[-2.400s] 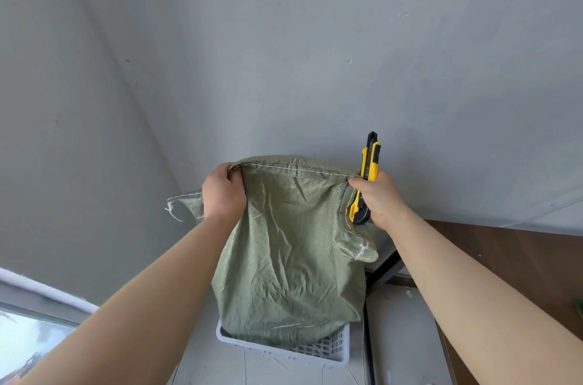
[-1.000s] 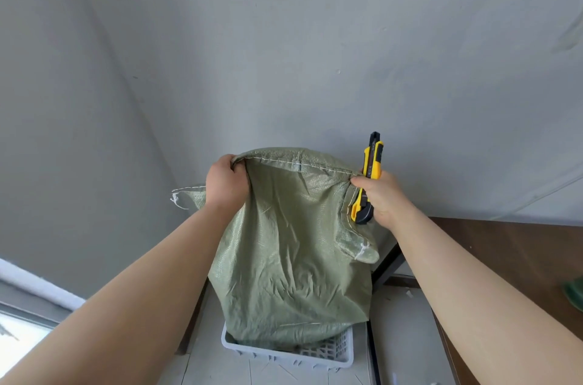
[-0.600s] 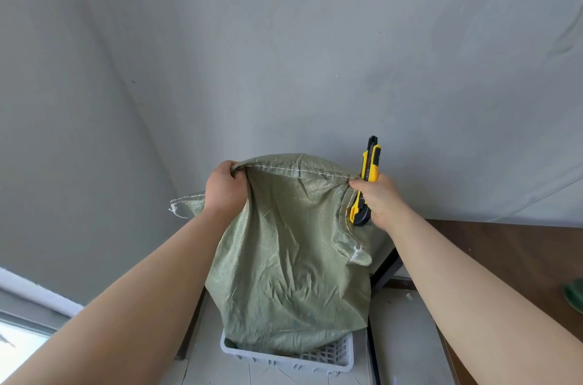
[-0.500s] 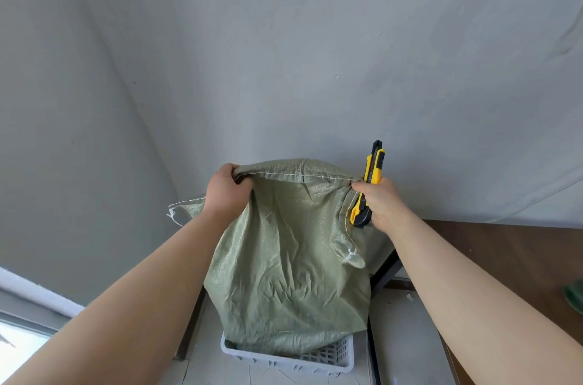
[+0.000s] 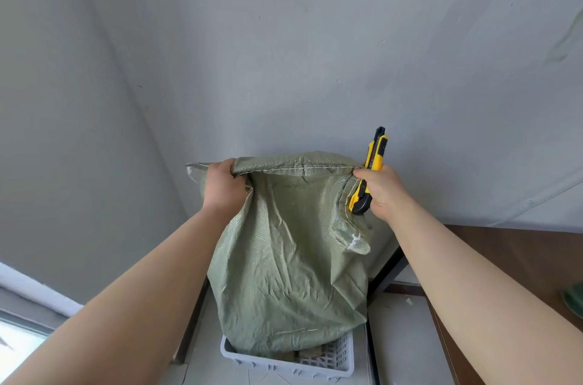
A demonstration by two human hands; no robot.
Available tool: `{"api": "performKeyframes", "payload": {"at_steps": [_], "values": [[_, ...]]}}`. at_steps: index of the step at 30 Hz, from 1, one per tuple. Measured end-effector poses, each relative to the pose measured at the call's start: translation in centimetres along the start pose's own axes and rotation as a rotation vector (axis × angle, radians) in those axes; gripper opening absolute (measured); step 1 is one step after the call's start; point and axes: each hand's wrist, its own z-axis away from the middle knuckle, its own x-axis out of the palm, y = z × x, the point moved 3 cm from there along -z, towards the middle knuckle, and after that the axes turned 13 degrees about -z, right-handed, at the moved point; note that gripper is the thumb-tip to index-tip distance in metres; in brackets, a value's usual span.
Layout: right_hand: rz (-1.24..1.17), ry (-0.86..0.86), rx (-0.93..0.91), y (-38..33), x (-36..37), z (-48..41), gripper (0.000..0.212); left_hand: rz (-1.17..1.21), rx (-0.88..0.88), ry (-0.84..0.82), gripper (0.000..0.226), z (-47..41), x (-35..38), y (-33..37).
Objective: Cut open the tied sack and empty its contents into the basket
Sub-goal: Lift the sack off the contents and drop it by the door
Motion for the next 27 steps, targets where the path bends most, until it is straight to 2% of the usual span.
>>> {"api": "performKeyframes", "payload": {"at_steps": [3,10,13,18,21,27], "values": [[-0.008,-0.012,-0.017,-0.5,0.1,0.1,0.016,0.059,-0.029,0.026,0.032,0.2,-0.4,0.6],[-0.056,-0.039,-0.034,-1.5,0.6,0.5,0.013,0.155,-0.085,0.063,0.023,0.5,-0.7,2.3],[-0.006,-0.027,-0.024,-1.1,0.5,0.5,0.007,0.066,-0.078,-0.007,0.02,0.0,-0.5,2.1],[0.066,0.008,0.031,0.8,-0.6,0.6,0.012,-0.034,-0.131,-0.187,0.018,0.5,0.5,0.2],[0.075,0.034,0.055,1.2,-1.2,0.7,0.01,-0.079,-0.086,-0.263,0.026,0.7,1.0,-0.5],[0.035,0.029,-0.013,-1.4,-1.3,0.8,0.017,0.005,-0.005,-0.13,0.03,0.5,0.1,1.7]]}}
